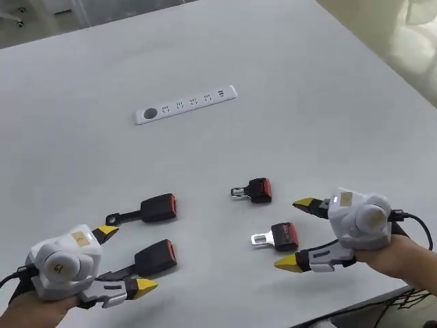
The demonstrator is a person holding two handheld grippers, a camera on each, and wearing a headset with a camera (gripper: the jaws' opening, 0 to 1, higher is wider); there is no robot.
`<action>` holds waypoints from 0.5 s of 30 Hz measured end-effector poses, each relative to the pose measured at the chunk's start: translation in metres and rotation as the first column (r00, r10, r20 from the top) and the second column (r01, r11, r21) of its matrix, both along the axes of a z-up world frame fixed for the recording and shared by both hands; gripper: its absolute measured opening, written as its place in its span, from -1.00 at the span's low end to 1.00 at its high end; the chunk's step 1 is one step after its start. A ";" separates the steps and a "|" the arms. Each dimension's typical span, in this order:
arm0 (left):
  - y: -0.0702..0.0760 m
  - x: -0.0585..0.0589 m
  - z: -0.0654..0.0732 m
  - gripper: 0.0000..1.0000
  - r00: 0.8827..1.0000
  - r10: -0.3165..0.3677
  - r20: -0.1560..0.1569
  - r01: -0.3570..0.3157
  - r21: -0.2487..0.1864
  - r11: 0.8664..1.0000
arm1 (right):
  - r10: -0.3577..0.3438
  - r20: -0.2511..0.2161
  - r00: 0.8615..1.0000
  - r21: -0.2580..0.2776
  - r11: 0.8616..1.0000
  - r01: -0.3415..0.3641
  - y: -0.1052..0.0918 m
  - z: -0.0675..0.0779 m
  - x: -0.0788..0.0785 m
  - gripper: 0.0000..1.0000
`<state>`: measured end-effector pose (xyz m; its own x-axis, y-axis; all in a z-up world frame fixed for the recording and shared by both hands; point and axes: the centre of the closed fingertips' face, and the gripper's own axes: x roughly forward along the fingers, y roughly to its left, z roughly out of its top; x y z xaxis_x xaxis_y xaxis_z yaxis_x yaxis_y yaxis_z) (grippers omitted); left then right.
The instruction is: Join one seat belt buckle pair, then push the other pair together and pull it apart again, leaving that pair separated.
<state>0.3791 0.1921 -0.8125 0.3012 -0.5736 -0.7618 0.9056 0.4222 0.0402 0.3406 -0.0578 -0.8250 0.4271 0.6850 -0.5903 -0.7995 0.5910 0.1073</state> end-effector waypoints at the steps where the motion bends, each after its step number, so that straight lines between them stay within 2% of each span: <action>1: -0.001 0.000 -0.002 0.58 1.000 -0.008 -0.002 0.008 0.003 1.000 | 0.013 -0.003 1.000 -0.006 1.000 -0.013 0.001 -0.001 0.000 0.61; 8: -0.009 -0.001 -0.014 0.43 0.995 -0.096 -0.013 0.096 0.044 0.994 | 0.080 -0.032 0.996 -0.037 0.996 -0.081 0.002 -0.010 -0.002 0.48; 11: -0.011 -0.003 -0.021 0.39 0.991 -0.130 -0.016 0.131 0.062 0.989 | 0.103 -0.070 0.992 -0.056 0.993 -0.107 0.000 -0.017 -0.005 0.35; 13: -0.008 -0.004 -0.028 0.35 0.989 -0.147 -0.035 0.150 0.083 0.985 | 0.113 -0.070 0.991 -0.064 0.991 -0.117 0.000 -0.018 -0.005 0.28; 15: -0.008 -0.004 -0.030 0.30 0.987 -0.159 -0.034 0.162 0.096 0.982 | 0.129 -0.068 0.989 -0.071 0.989 -0.133 -0.001 -0.019 -0.006 0.26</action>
